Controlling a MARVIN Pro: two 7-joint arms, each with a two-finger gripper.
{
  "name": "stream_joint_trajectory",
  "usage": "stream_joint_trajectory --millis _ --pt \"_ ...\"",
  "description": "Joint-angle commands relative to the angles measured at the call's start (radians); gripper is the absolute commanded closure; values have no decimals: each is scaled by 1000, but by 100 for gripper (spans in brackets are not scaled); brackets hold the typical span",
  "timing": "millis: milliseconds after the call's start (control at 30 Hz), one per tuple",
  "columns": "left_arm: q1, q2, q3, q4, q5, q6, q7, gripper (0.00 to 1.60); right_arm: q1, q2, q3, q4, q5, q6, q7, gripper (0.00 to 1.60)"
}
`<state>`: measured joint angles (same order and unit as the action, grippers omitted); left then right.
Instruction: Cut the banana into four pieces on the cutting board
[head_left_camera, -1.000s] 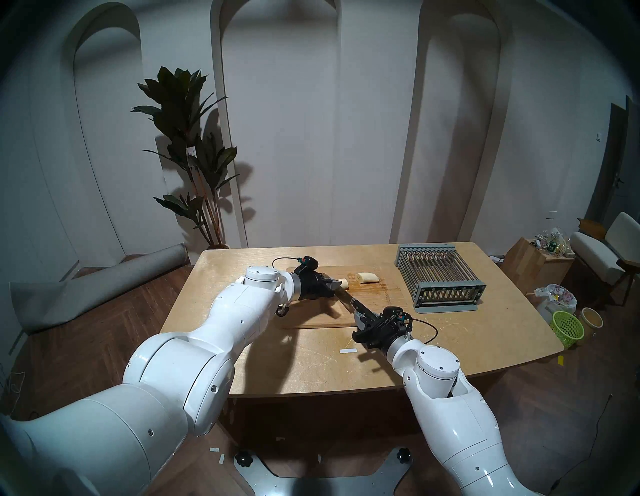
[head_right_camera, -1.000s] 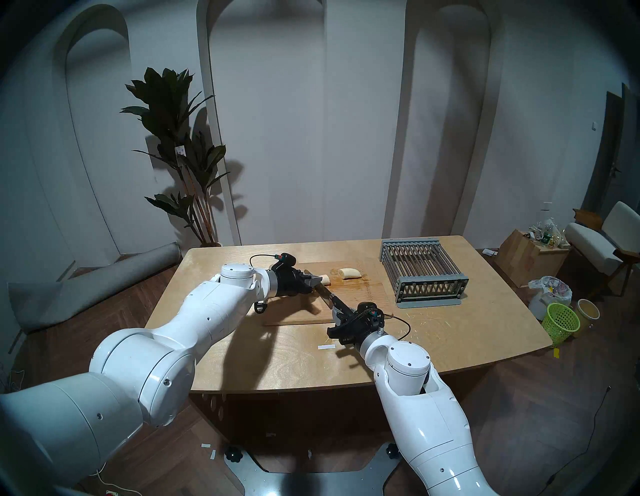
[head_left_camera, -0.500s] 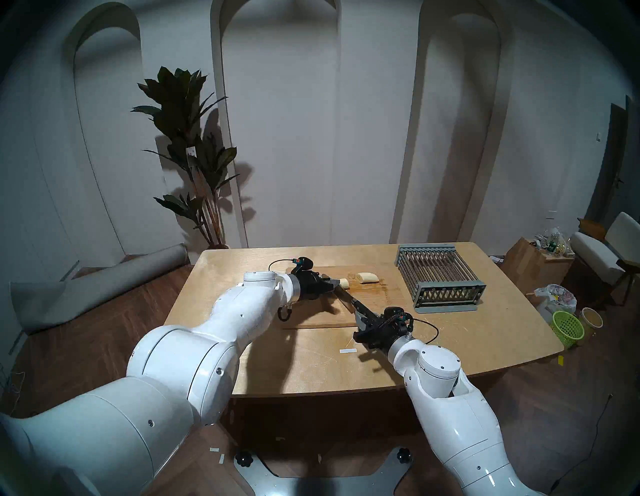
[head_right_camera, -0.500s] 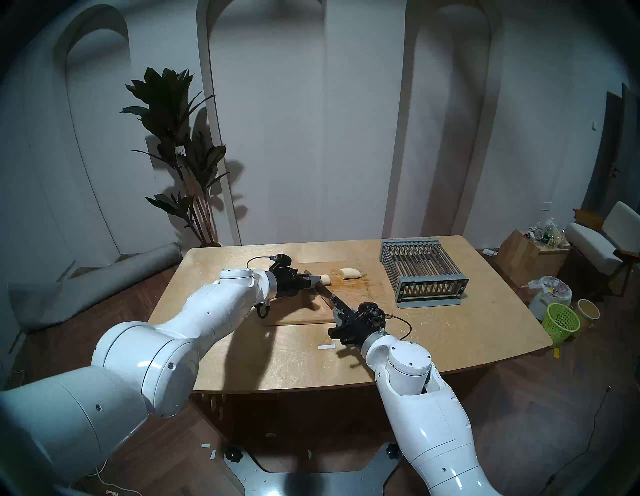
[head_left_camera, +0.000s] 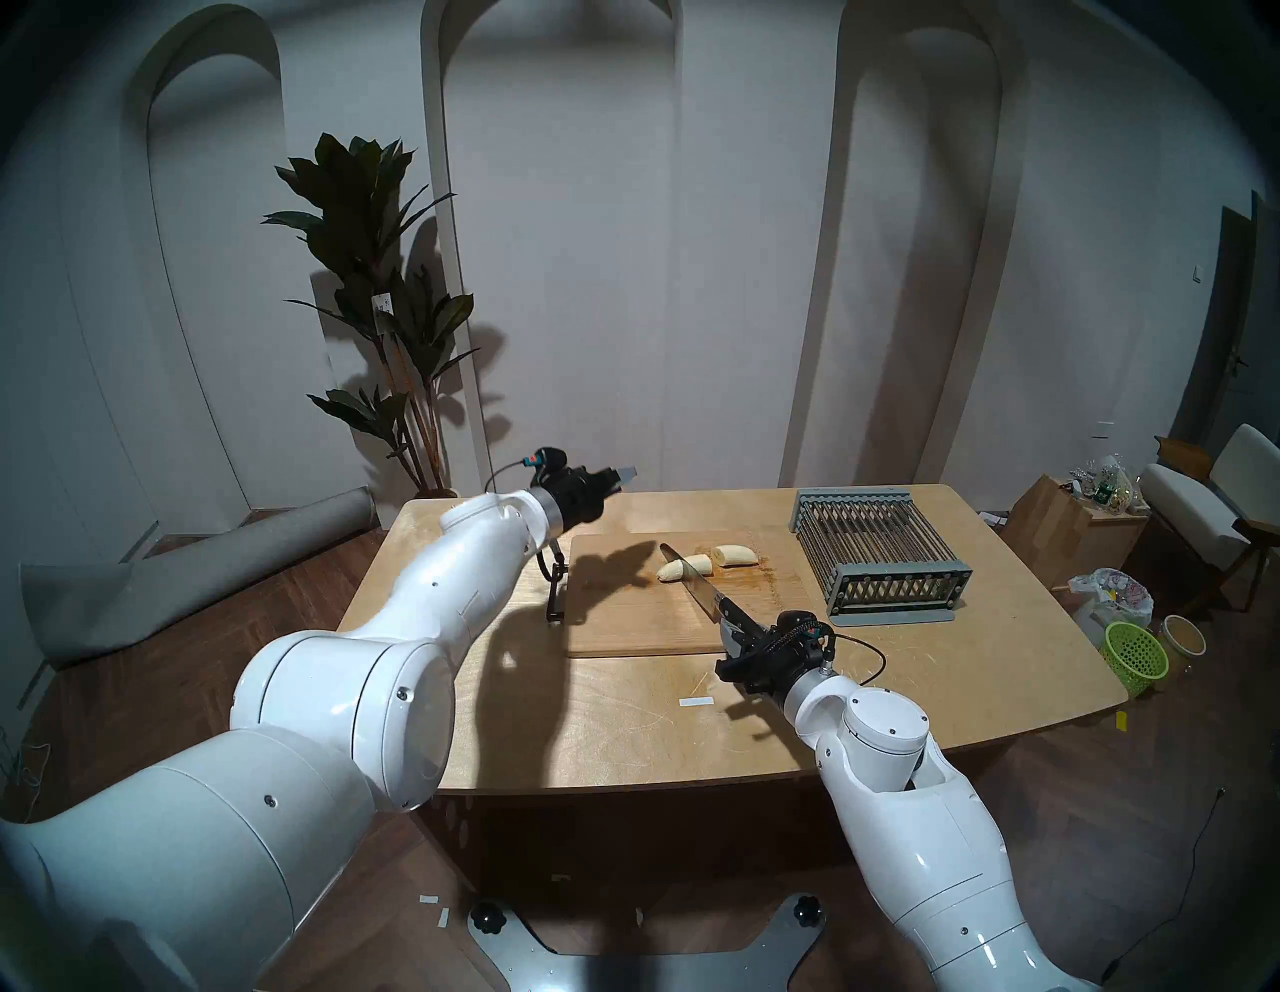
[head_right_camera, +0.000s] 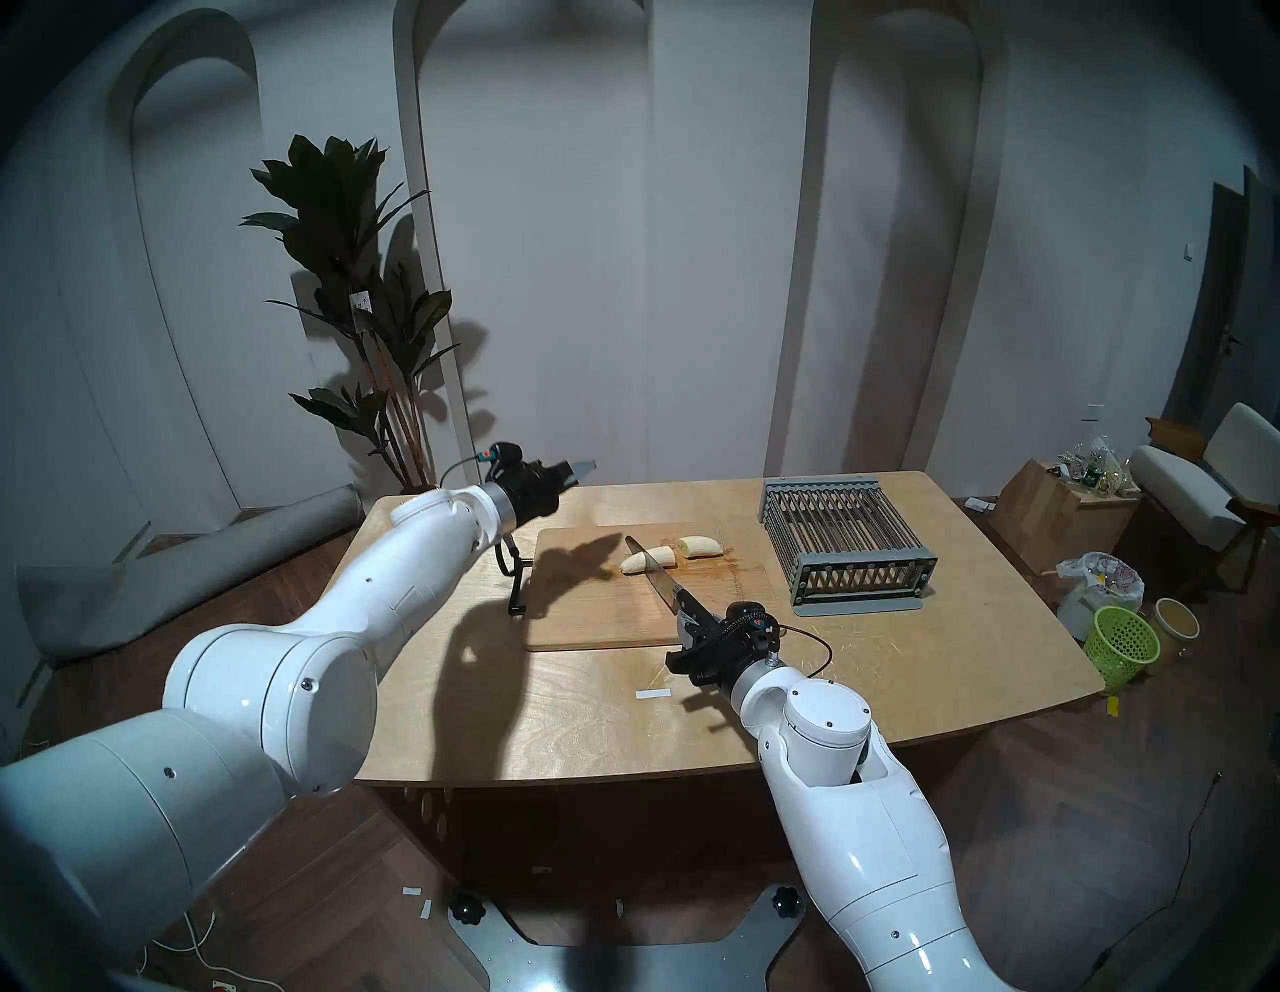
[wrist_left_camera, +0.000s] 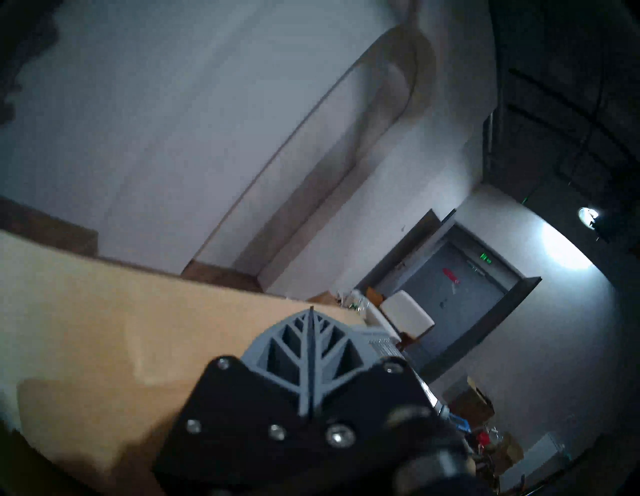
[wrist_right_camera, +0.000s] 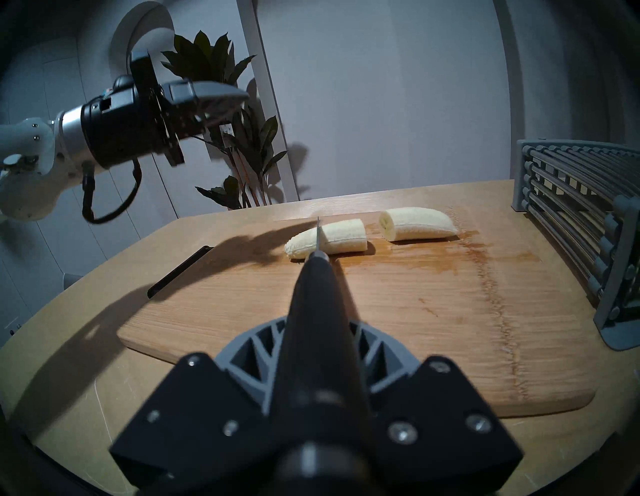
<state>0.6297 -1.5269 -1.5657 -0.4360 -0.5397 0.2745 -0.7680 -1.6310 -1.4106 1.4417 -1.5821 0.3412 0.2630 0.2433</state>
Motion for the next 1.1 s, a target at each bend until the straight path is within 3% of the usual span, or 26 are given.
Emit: stream_joint_trajectory --millis 0,133,200,333,367,400,433,533,700,1067 --pt "-9 11 -22 -81 -21 -10 -30 160 31 -72 80 29 175 107 43 160" --pt "21 20 -32 -133 -29 0 -33 160 54 -78 123 54 261 190 66 160" --pt "42 21 -38 -170 -34 14 -32 160 60 -61 117 44 262 221 66 160" --pt "66 20 -42 -215 -38 31 -28 160 54 -11 62 7 178 197 58 160" --pt "69 19 -42 -217 -37 31 -29 160 49 35 8 -20 90 148 54 160" --pt "69 19 -42 -217 -37 31 -29 160 49 35 8 -20 90 148 54 160" --pt "70 18 -41 -214 -36 33 -32 160 51 63 -22 -39 41 130 47 160" --pt "88 17 -43 -246 -38 46 -29 160 46 78 -47 -53 1 115 49 160" --pt "125 14 -60 -310 -54 78 -22 160 55 130 -109 -76 -151 33 32 160" --pt "197 11 -77 -435 -60 141 11 160 70 131 -39 -130 -190 -67 -21 160"
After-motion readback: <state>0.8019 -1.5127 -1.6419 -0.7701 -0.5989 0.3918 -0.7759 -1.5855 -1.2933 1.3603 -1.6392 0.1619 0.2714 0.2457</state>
